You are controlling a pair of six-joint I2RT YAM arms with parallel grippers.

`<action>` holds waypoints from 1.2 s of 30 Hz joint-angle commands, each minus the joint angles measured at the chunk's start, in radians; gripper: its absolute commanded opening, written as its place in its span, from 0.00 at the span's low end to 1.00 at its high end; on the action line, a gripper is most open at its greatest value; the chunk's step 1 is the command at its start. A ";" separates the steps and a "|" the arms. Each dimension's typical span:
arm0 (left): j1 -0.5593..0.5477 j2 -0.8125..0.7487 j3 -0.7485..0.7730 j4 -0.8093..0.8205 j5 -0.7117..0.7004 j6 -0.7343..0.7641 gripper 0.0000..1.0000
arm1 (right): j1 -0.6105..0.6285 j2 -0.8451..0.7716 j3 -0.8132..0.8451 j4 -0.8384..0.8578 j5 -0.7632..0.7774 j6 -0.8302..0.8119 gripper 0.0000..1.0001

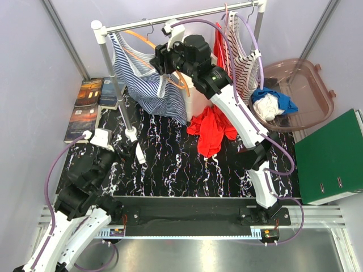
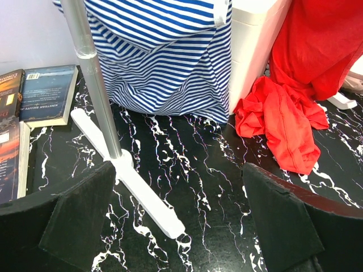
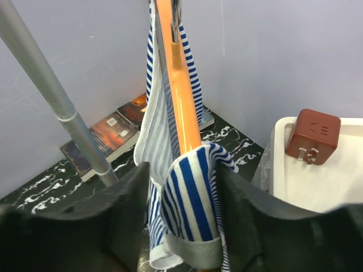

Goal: Place the tank top on the hanger

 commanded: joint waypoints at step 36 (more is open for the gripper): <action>0.003 -0.001 0.015 0.017 0.019 -0.003 0.99 | -0.003 -0.511 -0.560 0.156 0.073 -0.039 1.00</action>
